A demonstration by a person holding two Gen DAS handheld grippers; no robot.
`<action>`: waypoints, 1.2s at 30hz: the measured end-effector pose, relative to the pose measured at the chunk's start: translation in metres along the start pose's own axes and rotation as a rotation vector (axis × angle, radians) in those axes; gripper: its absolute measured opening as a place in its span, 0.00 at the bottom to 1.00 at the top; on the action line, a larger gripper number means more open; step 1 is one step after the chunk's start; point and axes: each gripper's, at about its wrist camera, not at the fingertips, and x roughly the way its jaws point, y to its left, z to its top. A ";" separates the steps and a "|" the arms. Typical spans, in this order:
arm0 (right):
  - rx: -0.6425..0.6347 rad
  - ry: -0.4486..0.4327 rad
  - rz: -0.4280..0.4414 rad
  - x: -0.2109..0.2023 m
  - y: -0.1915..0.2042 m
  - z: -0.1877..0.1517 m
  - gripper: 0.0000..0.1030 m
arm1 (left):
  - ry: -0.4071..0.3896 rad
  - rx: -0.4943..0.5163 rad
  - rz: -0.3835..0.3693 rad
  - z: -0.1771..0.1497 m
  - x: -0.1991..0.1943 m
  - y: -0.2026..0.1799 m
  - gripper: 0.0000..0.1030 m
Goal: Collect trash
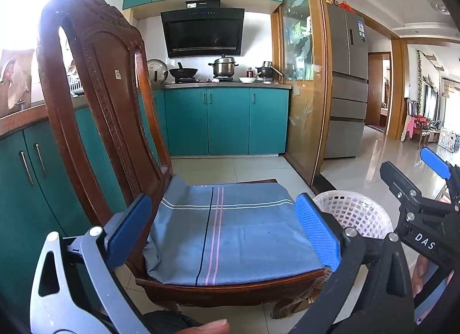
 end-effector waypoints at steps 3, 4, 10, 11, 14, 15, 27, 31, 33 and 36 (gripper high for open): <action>0.006 -0.005 -0.002 0.000 -0.001 -0.001 0.97 | 0.000 0.005 0.002 0.000 -0.001 -0.001 0.97; 0.008 -0.007 0.000 0.000 -0.001 -0.001 0.97 | 0.000 0.005 0.003 0.000 -0.001 -0.001 0.97; 0.012 -0.013 -0.007 -0.002 -0.002 -0.002 0.97 | 0.003 0.008 -0.001 0.000 -0.001 -0.003 0.97; 0.014 -0.012 -0.007 -0.002 -0.003 -0.002 0.97 | 0.005 0.010 -0.003 -0.001 0.000 -0.005 0.97; 0.021 -0.011 -0.009 -0.002 -0.005 -0.002 0.97 | 0.009 0.013 -0.005 -0.001 0.000 -0.006 0.97; 0.021 -0.011 -0.012 -0.002 -0.005 -0.002 0.97 | 0.012 0.016 -0.006 -0.001 0.001 -0.008 0.97; 0.049 0.014 -0.057 0.000 -0.022 -0.008 0.97 | 0.043 0.038 -0.017 -0.001 0.008 -0.021 0.97; 0.059 0.011 -0.065 0.000 -0.026 -0.008 0.97 | 0.044 0.045 -0.019 0.000 0.009 -0.023 0.97; 0.061 0.012 -0.068 0.002 -0.027 -0.008 0.97 | 0.046 0.047 -0.020 -0.001 0.009 -0.025 0.97; 0.064 0.016 -0.070 0.003 -0.027 -0.009 0.97 | 0.050 0.049 -0.020 -0.001 0.010 -0.026 0.97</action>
